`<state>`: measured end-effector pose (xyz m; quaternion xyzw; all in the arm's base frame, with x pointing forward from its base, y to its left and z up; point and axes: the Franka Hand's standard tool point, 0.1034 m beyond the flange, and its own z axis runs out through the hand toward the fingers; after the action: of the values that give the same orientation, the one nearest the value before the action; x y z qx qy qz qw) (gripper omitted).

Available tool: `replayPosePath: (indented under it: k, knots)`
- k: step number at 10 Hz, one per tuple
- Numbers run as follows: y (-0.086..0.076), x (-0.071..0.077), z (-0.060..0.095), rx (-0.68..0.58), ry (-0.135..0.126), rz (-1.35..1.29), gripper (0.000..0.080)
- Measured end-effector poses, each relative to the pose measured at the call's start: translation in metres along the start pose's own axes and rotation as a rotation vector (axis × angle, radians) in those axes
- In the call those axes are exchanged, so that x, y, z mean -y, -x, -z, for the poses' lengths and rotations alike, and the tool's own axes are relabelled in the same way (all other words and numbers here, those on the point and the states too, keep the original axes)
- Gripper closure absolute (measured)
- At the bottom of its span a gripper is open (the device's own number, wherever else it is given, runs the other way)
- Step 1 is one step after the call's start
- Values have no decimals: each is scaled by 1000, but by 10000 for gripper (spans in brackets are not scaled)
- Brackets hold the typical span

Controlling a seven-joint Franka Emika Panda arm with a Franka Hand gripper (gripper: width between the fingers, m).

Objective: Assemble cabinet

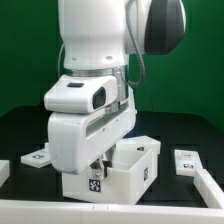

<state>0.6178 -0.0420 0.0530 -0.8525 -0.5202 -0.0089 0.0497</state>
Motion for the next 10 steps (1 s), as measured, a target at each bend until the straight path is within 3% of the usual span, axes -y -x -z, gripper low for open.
replayPosePath:
  k: [3, 4, 5, 6, 7, 10]
  knots:
    - [1, 0, -2, 1, -2, 1, 712]
    - [-3, -3, -1, -5, 36, 101, 712]
    - [-23, 1, -1, 2, 52, 187, 712]
    - [-50, 6, -1, -11, 56, 258, 712]
    - [-65, 8, -2, -27, 56, 274, 712]
    - [-57, 6, -3, -23, 53, 258, 712]
